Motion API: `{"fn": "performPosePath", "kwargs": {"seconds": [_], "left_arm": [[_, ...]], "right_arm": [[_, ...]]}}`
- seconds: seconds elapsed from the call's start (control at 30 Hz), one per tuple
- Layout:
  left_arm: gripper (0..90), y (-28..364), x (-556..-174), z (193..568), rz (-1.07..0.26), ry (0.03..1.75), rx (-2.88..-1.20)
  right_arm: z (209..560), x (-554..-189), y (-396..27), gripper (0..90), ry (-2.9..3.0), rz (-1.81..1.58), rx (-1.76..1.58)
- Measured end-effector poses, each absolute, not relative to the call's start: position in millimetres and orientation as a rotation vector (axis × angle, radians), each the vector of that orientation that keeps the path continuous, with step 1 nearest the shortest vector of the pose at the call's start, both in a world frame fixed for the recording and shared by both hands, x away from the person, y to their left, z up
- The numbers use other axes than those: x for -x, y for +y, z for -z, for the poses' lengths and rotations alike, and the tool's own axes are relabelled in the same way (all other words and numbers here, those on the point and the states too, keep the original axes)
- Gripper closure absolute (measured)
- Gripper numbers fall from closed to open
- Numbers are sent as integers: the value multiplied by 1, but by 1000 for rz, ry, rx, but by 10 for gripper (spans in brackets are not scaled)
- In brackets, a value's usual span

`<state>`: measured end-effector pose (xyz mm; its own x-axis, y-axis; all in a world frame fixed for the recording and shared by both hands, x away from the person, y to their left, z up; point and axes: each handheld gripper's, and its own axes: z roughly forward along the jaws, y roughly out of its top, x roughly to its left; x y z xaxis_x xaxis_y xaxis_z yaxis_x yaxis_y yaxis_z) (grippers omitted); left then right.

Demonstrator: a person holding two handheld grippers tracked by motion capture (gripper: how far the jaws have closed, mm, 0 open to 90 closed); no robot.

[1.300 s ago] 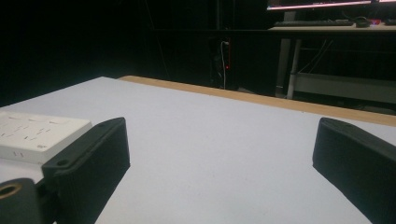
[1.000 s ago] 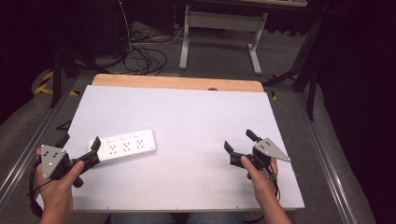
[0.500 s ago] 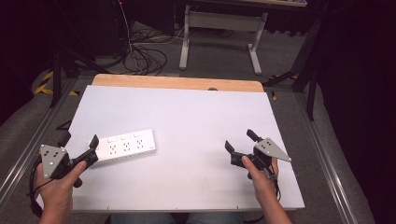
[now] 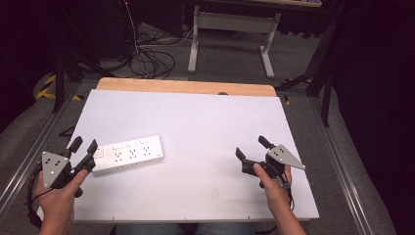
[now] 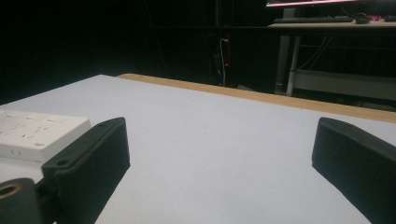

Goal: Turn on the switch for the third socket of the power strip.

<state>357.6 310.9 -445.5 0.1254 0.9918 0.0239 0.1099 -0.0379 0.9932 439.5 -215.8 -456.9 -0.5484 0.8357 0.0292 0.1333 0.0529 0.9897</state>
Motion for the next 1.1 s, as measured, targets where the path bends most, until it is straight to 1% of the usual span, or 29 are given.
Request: {"fn": "performPosePath", "kwargs": {"seconds": [0.1,0.17,0.23,0.27,0.33,0.5,0.6,0.7,1.1], "left_arm": [[629,312,-357,445,-1087,1178,-1370],[666,313,-357,445,-1091,1177,-1374],[694,313,-356,445,-1088,1180,-1371],[694,314,-357,445,-1091,1180,-1370],[737,314,-356,445,-1093,1181,-1369],[795,315,-356,444,-1088,1188,-1379],[852,316,-356,445,-1093,1194,-1376],[891,316,-356,444,-1098,1194,-1382],[899,314,-359,443,-1058,1178,-1414]], "right_arm": [[457,-439,-216,46,1751,-1544,-974],[457,-439,-216,46,1750,-1544,-974],[457,-440,-216,46,1750,-1544,-975],[457,-440,-216,46,1750,-1544,-975],[457,-440,-216,46,1751,-1544,-975],[457,-440,-216,46,1753,-1544,-973],[457,-440,-216,46,1754,-1543,-973],[457,-440,-216,46,1754,-1543,-973],[458,-440,-215,47,1764,-1541,-973]]}}
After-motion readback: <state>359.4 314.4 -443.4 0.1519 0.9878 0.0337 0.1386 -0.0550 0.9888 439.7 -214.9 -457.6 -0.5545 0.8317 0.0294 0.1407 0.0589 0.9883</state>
